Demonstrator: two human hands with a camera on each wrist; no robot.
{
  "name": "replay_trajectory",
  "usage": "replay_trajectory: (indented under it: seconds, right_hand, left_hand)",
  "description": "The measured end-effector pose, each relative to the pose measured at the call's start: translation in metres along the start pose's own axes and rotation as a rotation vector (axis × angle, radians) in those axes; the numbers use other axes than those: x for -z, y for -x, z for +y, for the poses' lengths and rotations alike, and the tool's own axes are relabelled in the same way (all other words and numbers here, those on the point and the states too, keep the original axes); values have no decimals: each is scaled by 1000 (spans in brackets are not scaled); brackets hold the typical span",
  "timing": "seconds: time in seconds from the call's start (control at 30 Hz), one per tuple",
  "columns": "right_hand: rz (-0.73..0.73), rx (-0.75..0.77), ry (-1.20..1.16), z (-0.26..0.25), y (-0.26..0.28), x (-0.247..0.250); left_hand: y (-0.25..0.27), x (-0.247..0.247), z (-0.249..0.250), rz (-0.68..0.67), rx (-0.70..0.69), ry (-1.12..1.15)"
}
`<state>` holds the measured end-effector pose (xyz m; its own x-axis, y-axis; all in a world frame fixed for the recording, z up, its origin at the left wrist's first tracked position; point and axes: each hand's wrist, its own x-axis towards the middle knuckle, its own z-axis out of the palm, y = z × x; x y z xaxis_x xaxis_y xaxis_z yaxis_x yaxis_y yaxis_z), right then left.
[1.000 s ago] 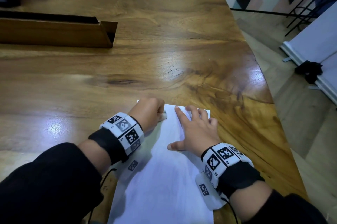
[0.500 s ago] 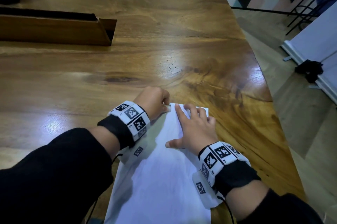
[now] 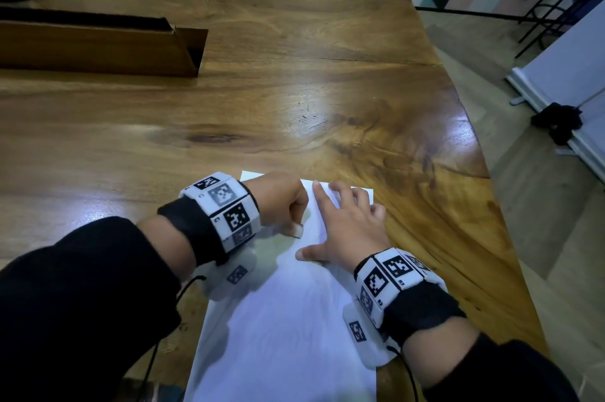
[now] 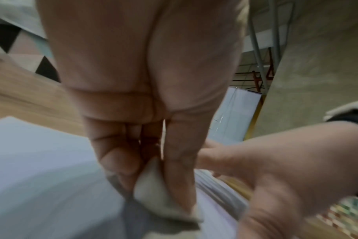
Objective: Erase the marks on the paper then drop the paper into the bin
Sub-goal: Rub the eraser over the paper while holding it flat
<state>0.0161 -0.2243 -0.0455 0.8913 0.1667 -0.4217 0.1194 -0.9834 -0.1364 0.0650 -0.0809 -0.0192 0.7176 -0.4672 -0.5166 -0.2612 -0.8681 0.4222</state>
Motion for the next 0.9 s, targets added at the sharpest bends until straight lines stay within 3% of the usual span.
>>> replay_trajectory:
  seconds: [0.13, 0.17, 0.2, 0.33, 0.4, 0.47, 0.53, 0.67, 0.73, 0.83, 0.9]
  right_hand:
    - [2, -2, 0, -1, 2, 2]
    - [1, -3, -1, -1, 2, 2]
    - [-2, -3, -1, -1, 1, 2]
    - [-5, -4, -9, 0, 1, 0]
    - [-5, -3, -7, 0, 1, 1]
    - [-3, -5, -6, 0, 1, 1]
    - [-5, -6, 3, 0, 1, 1]
    - [-10, -7, 6, 0, 1, 2]
    - [-11, -8, 14, -1, 1, 2]
    - [-2, -9, 19, -1, 2, 2]
    - [-5, -8, 19, -1, 2, 2]
  left_hand:
    - [-15, 5, 2, 336, 62, 37]
    - [-14, 2, 3, 363, 56, 34]
    - [-10, -2, 3, 334, 44, 34]
    - [5, -3, -1, 11, 16, 10]
    - [-1, 3, -1, 97, 21, 2]
    - [-7, 5, -1, 303, 41, 1]
    - [-3, -2, -3, 325, 19, -4]
    - [12, -2, -10, -12, 28, -17]
    - [6, 4, -9, 88, 46, 3]
    - [-1, 0, -8, 388, 81, 53]
    - [7, -9, -11, 351, 45, 58]
